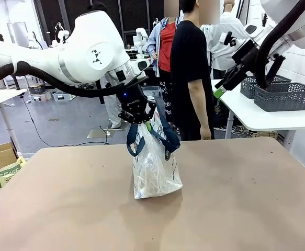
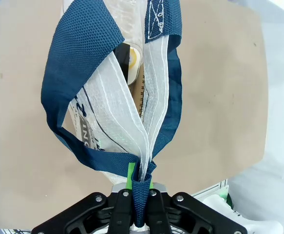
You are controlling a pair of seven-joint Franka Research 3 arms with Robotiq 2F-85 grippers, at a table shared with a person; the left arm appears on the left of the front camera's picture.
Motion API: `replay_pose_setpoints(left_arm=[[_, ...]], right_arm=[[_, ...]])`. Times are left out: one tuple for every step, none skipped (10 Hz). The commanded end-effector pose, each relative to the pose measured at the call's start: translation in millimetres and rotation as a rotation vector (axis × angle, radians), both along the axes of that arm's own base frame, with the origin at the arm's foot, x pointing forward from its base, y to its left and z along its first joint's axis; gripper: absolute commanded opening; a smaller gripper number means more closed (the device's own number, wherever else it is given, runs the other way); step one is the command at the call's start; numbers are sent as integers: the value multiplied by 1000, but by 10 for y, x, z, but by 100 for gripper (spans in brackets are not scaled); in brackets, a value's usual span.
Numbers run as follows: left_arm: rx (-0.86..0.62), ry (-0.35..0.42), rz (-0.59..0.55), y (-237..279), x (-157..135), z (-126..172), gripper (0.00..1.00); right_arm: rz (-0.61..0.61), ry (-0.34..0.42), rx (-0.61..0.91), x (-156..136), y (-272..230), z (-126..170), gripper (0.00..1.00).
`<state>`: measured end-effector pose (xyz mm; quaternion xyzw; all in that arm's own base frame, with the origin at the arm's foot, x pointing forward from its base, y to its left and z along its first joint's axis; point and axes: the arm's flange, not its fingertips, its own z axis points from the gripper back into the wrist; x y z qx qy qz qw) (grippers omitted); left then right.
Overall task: Transfer purchased items from the store into the shopping bag.
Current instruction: Move the Reusable shopping bag to the right side of the table.
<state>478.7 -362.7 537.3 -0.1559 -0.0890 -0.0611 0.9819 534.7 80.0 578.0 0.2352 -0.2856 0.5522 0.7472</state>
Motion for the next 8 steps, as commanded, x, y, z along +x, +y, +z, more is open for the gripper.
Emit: replay_pose_setpoints(left_arm=[[0, 3, 0, 26, -18, 23, 0], [0, 3, 0, 26, -18, 23, 0], [0, 3, 0, 26, -18, 23, 0], [0, 3, 0, 26, -18, 23, 0], [0, 0, 0, 1, 0, -1, 0], [125, 69, 55, -60, 69, 61, 0], [201, 133, 70, -135, 94, 169, 0], [267, 155, 85, -186, 116, 223, 0]], right_arm=[[42, 3, -2, 76, 36, -54, 100], [54, 21, 13, 146, 35, -107, 100], [13, 3, -5, 49, 22, -55, 100], [13, 3, -5, 49, 22, -55, 100], [13, 3, -5, 49, 22, -55, 100], [13, 3, -5, 49, 22, -55, 100], [13, 3, -5, 49, 22, -55, 100], [13, 3, -5, 49, 22, -55, 100]])
